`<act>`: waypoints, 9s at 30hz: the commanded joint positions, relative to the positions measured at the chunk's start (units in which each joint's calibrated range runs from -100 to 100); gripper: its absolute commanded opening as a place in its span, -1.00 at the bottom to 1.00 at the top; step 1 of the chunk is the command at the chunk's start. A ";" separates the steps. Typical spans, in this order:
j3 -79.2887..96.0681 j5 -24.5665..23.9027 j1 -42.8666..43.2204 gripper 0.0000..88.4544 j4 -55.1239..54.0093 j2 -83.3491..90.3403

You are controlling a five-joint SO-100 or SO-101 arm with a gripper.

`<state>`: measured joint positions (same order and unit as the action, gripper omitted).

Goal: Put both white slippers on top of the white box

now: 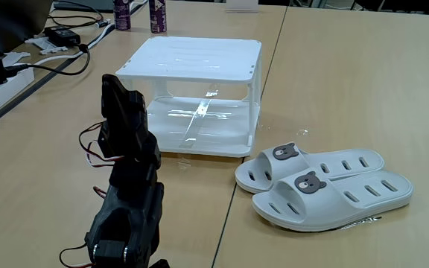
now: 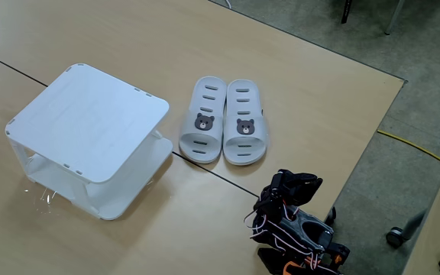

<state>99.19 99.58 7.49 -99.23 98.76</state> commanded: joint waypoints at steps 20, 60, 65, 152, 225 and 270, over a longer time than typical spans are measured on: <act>0.54 0.42 0.16 -0.98 -0.25 0.23; -0.09 0.42 -13.16 -0.98 5.01 -49.58; -0.36 0.42 -13.74 -0.98 5.01 -67.17; -87.78 0.42 -35.20 -0.96 28.74 -151.73; -131.08 0.42 6.41 -0.98 77.66 -127.33; -120.53 0.42 5.09 -0.45 102.42 -115.13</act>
<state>-22.91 99.58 12.51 2.75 -26.76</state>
